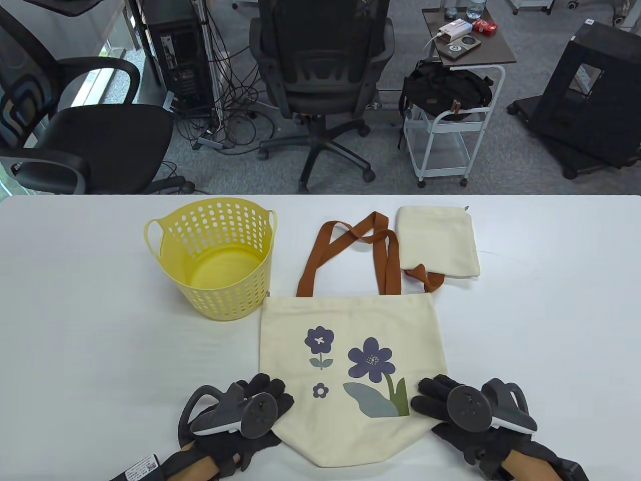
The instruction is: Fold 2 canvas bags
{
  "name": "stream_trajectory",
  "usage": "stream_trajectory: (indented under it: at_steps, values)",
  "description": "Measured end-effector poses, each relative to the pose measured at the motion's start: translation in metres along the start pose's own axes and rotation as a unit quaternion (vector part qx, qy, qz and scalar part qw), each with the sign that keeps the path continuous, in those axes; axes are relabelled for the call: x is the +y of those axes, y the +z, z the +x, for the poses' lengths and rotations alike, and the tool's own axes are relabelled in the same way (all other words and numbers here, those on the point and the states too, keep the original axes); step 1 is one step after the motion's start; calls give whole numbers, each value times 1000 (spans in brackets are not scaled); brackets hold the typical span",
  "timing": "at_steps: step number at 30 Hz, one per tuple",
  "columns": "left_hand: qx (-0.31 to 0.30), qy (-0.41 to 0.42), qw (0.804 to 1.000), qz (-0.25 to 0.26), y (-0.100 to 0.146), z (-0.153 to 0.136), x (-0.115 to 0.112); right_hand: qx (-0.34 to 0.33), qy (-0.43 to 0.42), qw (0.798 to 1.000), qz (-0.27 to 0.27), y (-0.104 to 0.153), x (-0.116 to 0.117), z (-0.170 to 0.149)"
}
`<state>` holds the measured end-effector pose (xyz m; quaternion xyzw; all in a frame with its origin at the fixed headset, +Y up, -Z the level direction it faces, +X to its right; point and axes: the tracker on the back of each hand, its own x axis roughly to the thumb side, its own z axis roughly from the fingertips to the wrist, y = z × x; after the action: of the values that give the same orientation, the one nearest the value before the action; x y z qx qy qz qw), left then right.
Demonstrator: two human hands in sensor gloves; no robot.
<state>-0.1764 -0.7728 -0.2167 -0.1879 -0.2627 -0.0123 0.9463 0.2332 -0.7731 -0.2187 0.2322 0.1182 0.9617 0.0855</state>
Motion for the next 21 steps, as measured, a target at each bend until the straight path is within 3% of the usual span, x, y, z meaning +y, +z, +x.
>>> stream_trajectory:
  at_steps: [7, 14, 21]
  values:
    - [1, 130, 991, 30, 7, -22, 15, 3, -64, 997, -52, 6, -19, -8]
    - [-7, 209, 976, 63, 17, -33, 39, -18, -160, 983, -87, 9, -41, -15]
    - [57, 222, 972, 62, 5, -43, 53, 14, -202, 977, -68, -18, -58, -23]
